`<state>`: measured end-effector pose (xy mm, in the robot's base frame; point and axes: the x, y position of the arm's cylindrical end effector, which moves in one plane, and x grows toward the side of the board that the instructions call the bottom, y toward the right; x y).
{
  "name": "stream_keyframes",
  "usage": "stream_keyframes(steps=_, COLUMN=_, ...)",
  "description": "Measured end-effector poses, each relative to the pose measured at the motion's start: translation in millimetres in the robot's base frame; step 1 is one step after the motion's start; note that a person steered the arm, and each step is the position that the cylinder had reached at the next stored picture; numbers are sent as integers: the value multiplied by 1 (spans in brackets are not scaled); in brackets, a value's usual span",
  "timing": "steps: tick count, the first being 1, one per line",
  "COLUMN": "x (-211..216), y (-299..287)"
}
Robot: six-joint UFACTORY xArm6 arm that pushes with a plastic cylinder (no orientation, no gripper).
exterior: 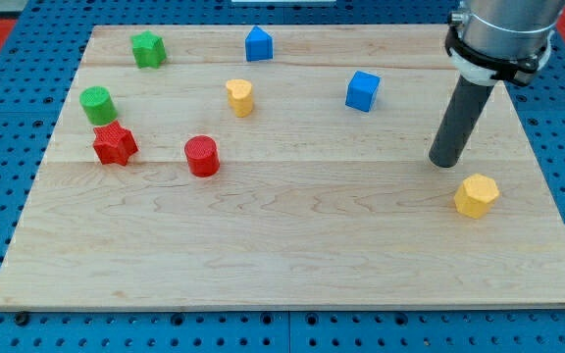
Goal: Form a triangle with yellow blocks and blue cube
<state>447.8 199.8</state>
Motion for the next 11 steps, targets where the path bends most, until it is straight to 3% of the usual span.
stream_keyframes(steps=1, x=9, y=99)
stream_keyframes(steps=2, x=57, y=108)
stream_keyframes(steps=4, x=35, y=-5)
stream_keyframes(steps=6, x=90, y=-42)
stream_keyframes(steps=7, x=37, y=-53)
stream_keyframes(steps=8, x=-20, y=-106)
stream_keyframes(steps=9, x=-27, y=-127)
stream_keyframes(steps=11, x=36, y=-74)
